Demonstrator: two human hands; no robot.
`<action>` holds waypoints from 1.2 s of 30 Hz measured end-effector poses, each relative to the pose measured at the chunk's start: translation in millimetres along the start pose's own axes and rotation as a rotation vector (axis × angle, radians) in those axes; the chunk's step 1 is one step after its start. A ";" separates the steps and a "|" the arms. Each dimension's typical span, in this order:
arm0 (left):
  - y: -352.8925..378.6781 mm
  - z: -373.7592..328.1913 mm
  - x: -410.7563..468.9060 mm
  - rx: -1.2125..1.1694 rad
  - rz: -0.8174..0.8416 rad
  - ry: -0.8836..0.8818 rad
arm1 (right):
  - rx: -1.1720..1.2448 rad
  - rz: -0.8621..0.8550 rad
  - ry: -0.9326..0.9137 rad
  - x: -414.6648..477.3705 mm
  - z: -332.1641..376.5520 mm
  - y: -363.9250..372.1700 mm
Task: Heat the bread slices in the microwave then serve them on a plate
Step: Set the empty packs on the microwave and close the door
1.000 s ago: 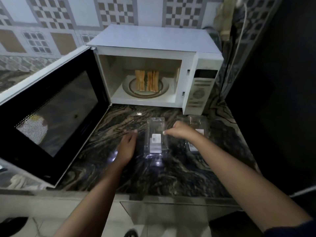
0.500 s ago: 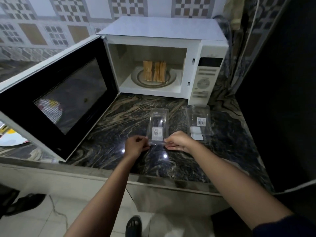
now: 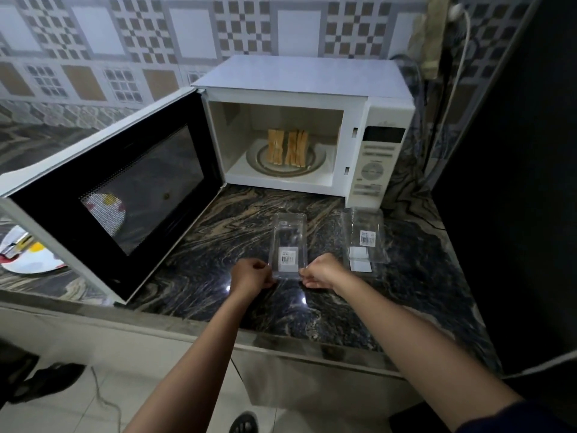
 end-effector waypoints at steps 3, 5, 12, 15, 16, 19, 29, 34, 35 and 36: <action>-11.6 -15.3 -5.7 0.240 -0.077 0.057 | 0.004 0.053 -0.017 -7.9 9.1 -1.0; -21.0 -30.3 -10.1 0.277 -0.147 0.101 | -0.093 0.063 -0.044 -14.8 20.5 -7.4; -22.6 -123.1 -38.6 0.188 -0.276 0.449 | -0.005 -0.057 -0.393 -55.3 87.8 -67.8; 18.4 -144.1 -46.5 0.166 -0.112 0.466 | 0.036 -0.278 -0.515 -62.9 89.6 -120.7; 36.6 -143.3 -46.3 0.187 -0.041 0.440 | 0.049 -0.338 -0.529 -64.5 84.0 -135.2; 81.6 -131.7 -49.6 0.194 0.109 0.343 | 0.069 -0.442 -0.444 -58.7 51.7 -164.7; 148.3 -60.4 -35.7 -0.109 0.377 -0.134 | 0.203 -0.145 0.032 -24.3 -45.7 -142.5; 147.0 -51.3 -37.0 -0.144 0.390 -0.135 | 0.176 -0.133 0.069 -19.0 -55.7 -139.6; 146.6 -49.2 -35.8 -0.124 0.387 -0.139 | 0.161 -0.129 0.073 -18.8 -56.4 -139.9; 145.3 -49.7 -36.9 -0.115 0.386 -0.132 | 0.142 -0.128 0.075 -18.3 -56.8 -140.6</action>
Point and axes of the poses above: each hand's wrist, its own x-axis towards the middle knuckle, its own y-axis out of the palm, z = x × y, the point moved 10 cm from there along x, towards the middle knuckle, and after that the axes turned 8 degrees about x, right-handed, at the moved point
